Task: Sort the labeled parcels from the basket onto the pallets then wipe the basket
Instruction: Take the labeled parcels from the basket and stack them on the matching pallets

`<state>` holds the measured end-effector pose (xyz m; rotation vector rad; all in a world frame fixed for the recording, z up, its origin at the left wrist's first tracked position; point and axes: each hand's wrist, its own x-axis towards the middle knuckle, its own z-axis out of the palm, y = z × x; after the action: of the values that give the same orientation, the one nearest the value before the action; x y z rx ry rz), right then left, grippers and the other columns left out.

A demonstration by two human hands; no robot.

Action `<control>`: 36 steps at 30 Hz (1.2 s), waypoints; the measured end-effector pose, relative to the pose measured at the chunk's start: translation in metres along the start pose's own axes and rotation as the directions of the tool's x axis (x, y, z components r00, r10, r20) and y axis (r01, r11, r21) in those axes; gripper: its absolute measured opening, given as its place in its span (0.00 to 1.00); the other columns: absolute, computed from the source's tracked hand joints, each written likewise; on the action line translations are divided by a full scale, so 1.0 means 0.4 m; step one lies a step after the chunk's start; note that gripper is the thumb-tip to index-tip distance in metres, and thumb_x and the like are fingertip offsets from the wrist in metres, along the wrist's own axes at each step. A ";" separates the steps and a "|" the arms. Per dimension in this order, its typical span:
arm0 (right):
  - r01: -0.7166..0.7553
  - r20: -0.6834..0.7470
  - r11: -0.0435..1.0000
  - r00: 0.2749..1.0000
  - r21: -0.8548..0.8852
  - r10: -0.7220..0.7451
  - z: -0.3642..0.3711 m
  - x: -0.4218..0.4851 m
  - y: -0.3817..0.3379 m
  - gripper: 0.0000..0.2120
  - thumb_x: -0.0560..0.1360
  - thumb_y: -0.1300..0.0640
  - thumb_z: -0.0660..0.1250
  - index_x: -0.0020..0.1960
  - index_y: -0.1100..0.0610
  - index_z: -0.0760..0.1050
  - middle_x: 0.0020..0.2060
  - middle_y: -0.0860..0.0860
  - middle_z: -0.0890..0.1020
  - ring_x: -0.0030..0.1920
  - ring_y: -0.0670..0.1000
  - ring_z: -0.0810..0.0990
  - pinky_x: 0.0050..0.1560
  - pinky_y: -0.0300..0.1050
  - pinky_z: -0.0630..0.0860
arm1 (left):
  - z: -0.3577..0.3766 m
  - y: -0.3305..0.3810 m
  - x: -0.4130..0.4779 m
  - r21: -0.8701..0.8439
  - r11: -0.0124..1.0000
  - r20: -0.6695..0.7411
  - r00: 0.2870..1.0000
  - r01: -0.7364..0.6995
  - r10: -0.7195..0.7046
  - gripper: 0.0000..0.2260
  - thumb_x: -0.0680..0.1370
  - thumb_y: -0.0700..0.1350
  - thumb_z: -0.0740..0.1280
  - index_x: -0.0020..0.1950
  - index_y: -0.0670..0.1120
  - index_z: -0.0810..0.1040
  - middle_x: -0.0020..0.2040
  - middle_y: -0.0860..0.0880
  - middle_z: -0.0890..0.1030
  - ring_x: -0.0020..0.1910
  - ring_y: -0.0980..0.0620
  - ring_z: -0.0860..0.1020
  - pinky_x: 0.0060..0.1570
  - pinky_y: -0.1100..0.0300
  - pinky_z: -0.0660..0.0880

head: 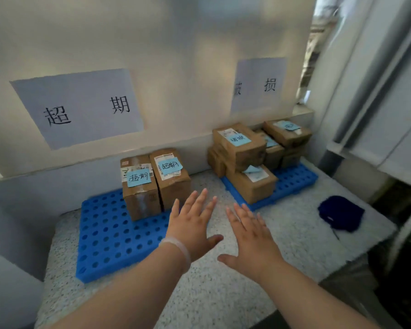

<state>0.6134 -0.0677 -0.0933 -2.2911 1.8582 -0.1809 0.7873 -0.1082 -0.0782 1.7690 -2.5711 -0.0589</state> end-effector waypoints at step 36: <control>-0.857 -0.093 0.490 0.481 0.158 0.872 -0.179 -1.038 0.948 0.47 0.75 0.36 0.65 0.77 0.40 0.33 0.78 0.47 0.35 0.78 0.52 0.35 0.76 0.51 0.37 | 0.104 1.507 0.066 -0.162 0.528 0.033 0.531 -0.833 0.847 0.38 0.76 0.67 0.58 0.78 0.62 0.39 0.80 0.53 0.41 0.79 0.48 0.42 0.76 0.43 0.44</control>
<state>0.1495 0.2581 -0.0976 -1.0054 2.7599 -0.2842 0.2137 0.0832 -0.0942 0.3006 -3.0948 -0.2939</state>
